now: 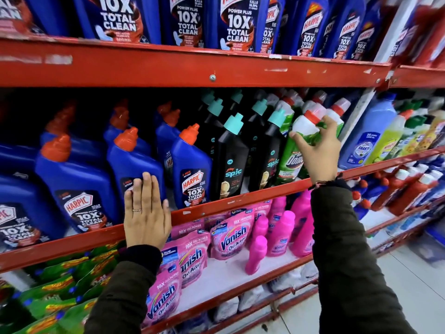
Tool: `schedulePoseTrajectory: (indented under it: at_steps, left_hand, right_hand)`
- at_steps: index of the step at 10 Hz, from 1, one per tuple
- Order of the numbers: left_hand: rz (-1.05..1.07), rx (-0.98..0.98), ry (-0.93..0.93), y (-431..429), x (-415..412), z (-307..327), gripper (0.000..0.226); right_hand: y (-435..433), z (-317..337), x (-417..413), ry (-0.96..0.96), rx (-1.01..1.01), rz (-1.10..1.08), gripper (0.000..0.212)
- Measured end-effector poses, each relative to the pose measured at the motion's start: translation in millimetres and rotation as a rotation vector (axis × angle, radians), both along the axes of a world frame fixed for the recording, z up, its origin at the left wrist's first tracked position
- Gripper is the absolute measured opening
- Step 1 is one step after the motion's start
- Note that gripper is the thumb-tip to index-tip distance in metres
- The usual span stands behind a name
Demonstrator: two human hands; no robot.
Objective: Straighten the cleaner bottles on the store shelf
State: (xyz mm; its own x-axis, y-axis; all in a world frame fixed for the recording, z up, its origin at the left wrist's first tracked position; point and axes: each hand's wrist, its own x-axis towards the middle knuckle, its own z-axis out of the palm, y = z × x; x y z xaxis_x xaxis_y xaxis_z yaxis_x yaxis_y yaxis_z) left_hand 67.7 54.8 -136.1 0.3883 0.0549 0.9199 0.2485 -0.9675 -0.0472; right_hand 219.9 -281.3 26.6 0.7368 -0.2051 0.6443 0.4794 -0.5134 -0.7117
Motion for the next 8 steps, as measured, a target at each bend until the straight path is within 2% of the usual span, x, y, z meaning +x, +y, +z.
schedulePoseTrajectory:
  at_steps: [2,5,7,8]
  left_hand:
    - [0.001,0.007,-0.004,0.1,0.2,0.2,0.075]
    - [0.004,-0.017,0.034,-1.0,-4.2,-0.3,0.074]
    - [0.009,-0.061,0.036,-17.6,-10.9,14.8,0.075]
    - [-0.009,-0.066,0.001,-29.7,-2.8,43.6,0.078]
  right_hand:
    - [4.8,2.0,12.7,0.043,-0.042,-0.013,0.061]
    - [4.3,-6.3,13.2,0.042,-0.151,-0.014,0.065]
    - [12.9,-10.4,-17.1,-0.052,-0.060,-0.028,0.053]
    - [23.6,-13.4,-21.5,-0.134,-0.091,0.029,0.054]
